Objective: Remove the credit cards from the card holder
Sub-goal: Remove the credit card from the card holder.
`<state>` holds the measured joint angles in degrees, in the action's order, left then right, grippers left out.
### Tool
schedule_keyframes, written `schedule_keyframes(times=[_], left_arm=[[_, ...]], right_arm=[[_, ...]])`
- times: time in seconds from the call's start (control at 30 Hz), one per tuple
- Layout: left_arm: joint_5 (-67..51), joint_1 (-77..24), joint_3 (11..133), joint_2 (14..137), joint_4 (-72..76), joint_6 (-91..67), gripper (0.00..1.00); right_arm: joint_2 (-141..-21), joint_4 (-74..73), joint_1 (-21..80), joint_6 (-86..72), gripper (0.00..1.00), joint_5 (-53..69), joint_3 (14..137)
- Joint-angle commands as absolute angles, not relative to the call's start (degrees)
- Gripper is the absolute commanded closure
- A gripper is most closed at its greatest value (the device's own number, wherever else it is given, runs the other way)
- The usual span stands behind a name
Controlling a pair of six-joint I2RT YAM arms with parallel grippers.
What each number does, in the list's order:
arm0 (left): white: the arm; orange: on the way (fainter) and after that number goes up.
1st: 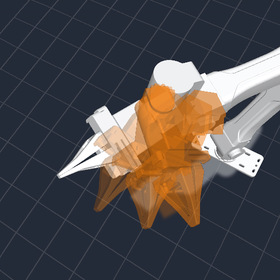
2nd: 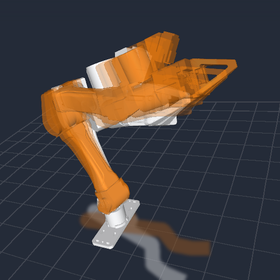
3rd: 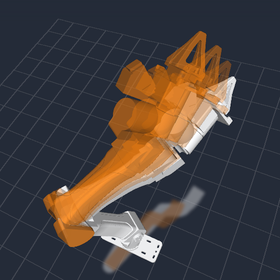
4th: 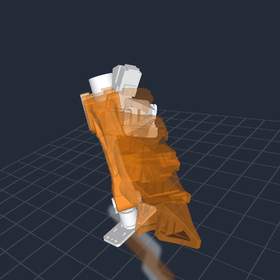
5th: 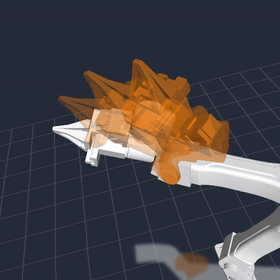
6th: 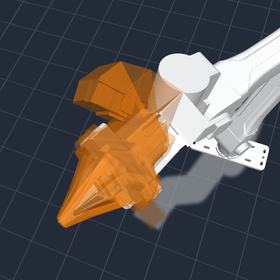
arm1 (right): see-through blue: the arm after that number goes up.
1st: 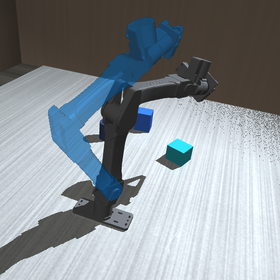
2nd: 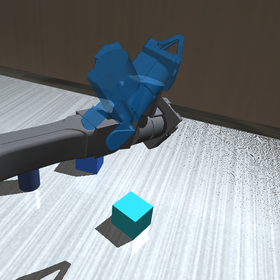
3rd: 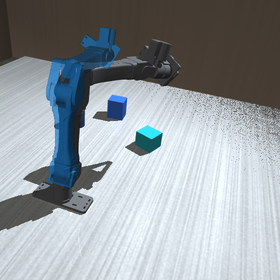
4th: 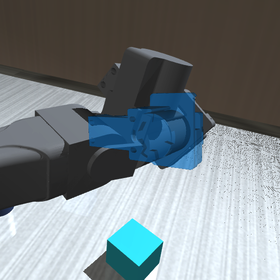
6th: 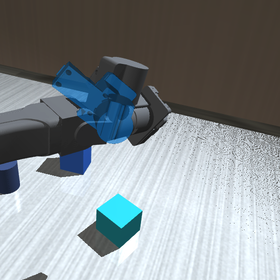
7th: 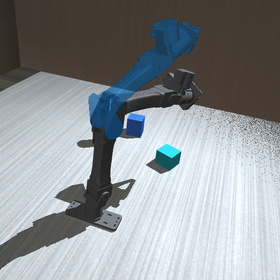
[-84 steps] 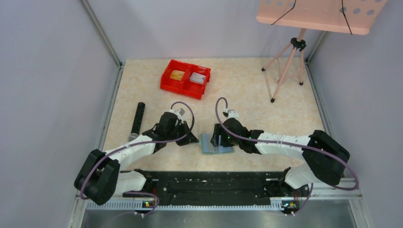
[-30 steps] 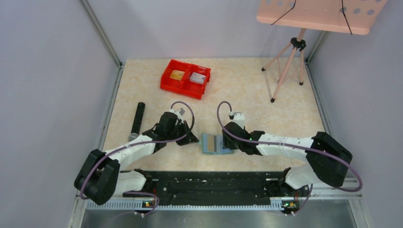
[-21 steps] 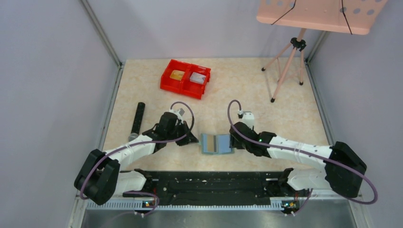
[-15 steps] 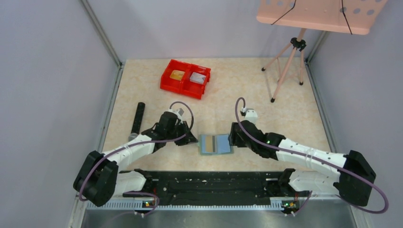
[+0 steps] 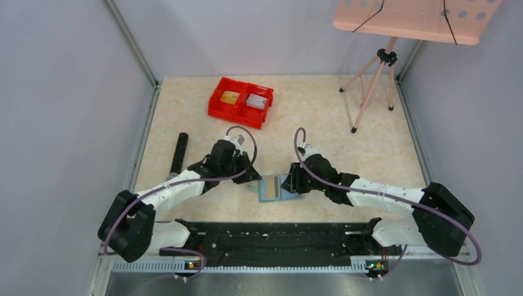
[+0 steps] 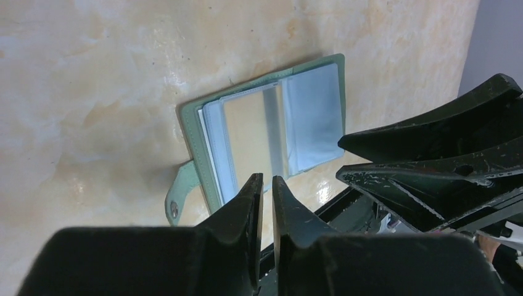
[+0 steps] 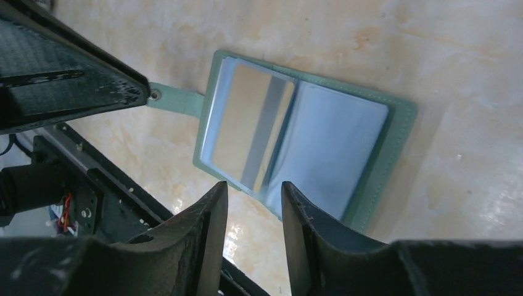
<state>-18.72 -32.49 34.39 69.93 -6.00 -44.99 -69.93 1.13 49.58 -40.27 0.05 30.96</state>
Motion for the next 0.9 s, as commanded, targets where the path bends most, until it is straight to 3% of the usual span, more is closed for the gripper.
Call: schedule_keyframes(times=[0.0,0.23,0.5,0.7,0.87], left_arm=[[-21.76,-33.47,33.12,73.73,3.12,-46.2,0.86],[-21.36,-33.75,33.66,80.88,5.65,-44.9,0.94],[-21.04,-33.76,32.8,84.32,6.26,-44.12,0.96],[-17.07,-33.68,32.64,80.23,2.8,-43.92,0.95],[-8.71,-33.58,35.16,74.72,-7.58,-41.8,0.83]], right_arm=[[-72.47,12.46,48.67,-41.87,0.64,6.99,30.08],[-78.21,18.34,46.99,-43.53,0.7,9.58,29.15],[-82.77,18.82,46.74,-43.49,0.71,9.8,29.65],[-81.17,9.87,47.16,-42.18,0.55,5.08,33.36],[-80.72,3.42,50.11,-42.35,0.46,-2.18,37.86]])
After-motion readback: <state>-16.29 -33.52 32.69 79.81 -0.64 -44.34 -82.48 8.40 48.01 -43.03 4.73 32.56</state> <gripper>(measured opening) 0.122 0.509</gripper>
